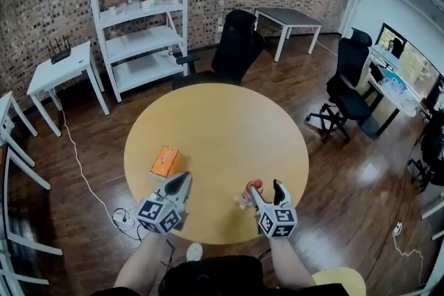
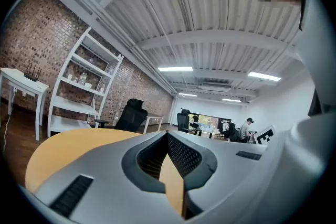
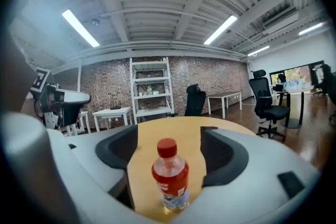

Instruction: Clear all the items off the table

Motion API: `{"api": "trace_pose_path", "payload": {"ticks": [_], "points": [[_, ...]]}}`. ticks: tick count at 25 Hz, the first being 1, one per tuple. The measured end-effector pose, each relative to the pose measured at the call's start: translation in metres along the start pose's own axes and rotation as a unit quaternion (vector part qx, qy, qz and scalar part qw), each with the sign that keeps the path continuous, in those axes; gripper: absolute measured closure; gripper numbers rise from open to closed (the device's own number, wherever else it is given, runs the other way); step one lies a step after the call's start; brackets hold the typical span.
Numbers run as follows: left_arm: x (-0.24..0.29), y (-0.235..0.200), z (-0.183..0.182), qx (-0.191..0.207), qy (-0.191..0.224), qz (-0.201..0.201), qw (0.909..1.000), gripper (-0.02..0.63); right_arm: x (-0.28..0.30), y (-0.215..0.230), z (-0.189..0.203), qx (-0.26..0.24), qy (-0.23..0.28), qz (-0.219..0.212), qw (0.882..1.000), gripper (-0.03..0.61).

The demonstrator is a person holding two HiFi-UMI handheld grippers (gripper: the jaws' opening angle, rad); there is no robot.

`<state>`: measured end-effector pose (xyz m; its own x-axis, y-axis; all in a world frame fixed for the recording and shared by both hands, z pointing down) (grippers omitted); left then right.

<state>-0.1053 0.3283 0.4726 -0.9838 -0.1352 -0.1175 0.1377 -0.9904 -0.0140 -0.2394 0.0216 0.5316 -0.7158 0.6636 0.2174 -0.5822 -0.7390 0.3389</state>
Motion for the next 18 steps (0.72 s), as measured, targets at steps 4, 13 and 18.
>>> {"api": "trace_pose_path", "payload": {"ticks": [4, 13, 18], "points": [[0.015, 0.01, -0.007, -0.003, 0.026, 0.022, 0.9994, 0.614, -0.031, 0.007, -0.037, -0.011, 0.08, 0.023, 0.996, 0.34], [0.031, 0.027, 0.004, -0.02, 0.028, 0.053, 0.998, 0.614, -0.085, 0.022, -0.07, -0.002, 0.177, 0.024, 0.984, 0.575], [0.033, 0.034, -0.007, -0.027, 0.032, 0.05, 0.9978, 0.614, -0.095, 0.029, -0.076, 0.016, 0.179, 0.02, 0.984, 0.577]]}}
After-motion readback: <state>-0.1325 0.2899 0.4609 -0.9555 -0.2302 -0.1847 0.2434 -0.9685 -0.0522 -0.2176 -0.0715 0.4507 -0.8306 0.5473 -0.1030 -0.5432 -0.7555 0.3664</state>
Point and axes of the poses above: the fingertips, and each gripper's own axes: x forward along the fingers, y to its right, z out of its underside, the point moved 10 cm from there along -x, backward along the fingers, and after that the axes turned 14 degrees about x, right-handed, at the moved point
